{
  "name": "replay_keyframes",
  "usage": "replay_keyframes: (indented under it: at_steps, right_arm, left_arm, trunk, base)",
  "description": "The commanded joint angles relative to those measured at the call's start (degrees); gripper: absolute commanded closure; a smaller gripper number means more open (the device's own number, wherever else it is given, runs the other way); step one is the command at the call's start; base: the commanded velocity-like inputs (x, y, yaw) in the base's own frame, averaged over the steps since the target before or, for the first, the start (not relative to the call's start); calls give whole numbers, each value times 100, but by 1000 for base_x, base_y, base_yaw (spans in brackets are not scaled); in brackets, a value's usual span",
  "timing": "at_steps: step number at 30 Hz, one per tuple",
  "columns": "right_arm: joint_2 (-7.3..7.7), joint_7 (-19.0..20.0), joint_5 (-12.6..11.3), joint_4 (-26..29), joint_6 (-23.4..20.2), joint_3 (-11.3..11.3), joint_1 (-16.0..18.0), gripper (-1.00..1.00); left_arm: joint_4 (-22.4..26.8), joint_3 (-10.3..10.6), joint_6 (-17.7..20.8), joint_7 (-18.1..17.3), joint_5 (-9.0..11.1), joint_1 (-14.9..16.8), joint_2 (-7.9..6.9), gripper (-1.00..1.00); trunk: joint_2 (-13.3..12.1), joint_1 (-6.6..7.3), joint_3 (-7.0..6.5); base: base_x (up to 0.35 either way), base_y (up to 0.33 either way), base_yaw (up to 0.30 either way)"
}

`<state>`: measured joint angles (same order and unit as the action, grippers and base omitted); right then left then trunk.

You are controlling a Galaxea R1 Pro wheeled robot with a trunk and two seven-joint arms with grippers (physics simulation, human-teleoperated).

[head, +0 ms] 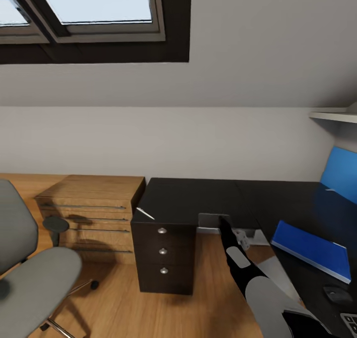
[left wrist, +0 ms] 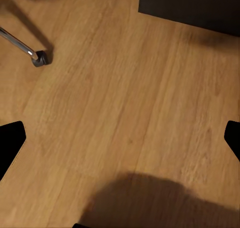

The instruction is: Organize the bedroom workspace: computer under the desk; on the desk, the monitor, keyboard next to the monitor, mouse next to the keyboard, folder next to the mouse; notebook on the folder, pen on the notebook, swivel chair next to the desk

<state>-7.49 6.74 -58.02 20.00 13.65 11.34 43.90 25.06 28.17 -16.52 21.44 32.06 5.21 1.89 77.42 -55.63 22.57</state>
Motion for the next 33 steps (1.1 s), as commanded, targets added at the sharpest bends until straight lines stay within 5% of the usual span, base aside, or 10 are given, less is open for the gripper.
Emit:
replay_keyframes:
  at_steps: [1, 13, 20, 33]
  right_arm:
    - [-4, 47, -61, -13, 16, 13, 5, -100]
    - [-3, 82, -57, -90, 26, 16, 5, -100]
    - [6, 643, -48, -251, 35, 14, 4, -100]
    - [-10, 828, -70, -324, -9, 13, 4, -100]
  left_arm:
    - [-1, 49, -27, 36, 46, 6, -4, -100]
    - [16, 82, -27, 30, 40, 6, -5, -100]
    - [25, 82, -23, 52, 45, 6, -4, -100]
    - [18, 69, -9, 61, 71, 6, -4, -100]
  trunk:
    - [4, -2, 6]
    - [4, -2, 6]
    - [285, -156, 132]
    - [806, -441, 365]
  base:
    - [192, 220, 0]
    - [116, 65, 0]
    - [4, 2, 0]
    - [0, 0, 0]
